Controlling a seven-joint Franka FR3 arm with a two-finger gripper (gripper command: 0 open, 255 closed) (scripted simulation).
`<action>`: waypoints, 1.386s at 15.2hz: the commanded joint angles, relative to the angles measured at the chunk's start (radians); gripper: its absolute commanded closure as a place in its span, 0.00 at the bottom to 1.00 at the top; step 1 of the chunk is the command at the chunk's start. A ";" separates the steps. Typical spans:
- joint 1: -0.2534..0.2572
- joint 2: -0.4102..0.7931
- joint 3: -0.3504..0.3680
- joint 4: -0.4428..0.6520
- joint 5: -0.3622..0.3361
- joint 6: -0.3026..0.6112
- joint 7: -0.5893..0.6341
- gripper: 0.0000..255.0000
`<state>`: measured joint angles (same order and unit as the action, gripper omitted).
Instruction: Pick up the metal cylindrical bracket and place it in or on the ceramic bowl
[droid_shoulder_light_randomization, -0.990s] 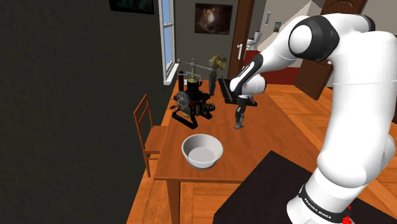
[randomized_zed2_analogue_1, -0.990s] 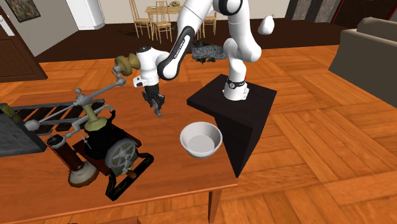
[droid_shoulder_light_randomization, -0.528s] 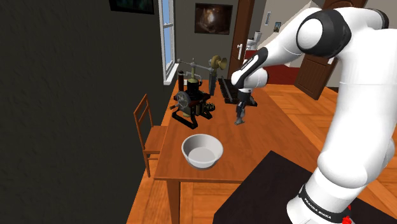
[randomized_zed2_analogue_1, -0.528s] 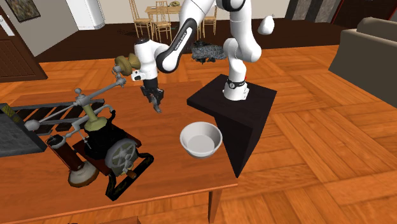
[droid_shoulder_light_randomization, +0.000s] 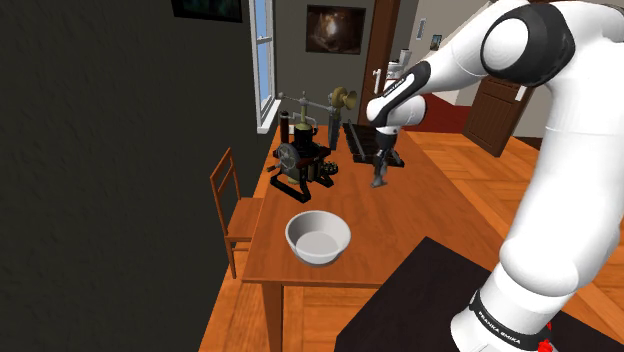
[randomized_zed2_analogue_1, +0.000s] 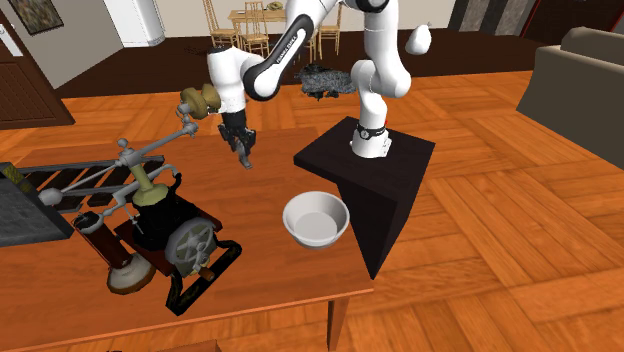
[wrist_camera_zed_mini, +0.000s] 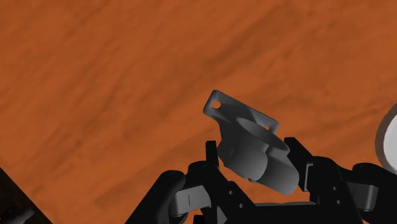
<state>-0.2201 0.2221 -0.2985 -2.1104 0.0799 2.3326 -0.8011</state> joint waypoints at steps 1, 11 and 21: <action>0.002 -0.017 -0.003 0.009 -0.008 -0.026 0.005 1.00; 0.119 -0.149 0.063 -0.128 -0.069 -0.013 0.223 1.00; 0.250 -0.225 0.183 -0.202 -0.095 -0.016 0.492 1.00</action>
<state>0.0180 0.0043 -0.1275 -2.3029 -0.0138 2.3140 -0.3369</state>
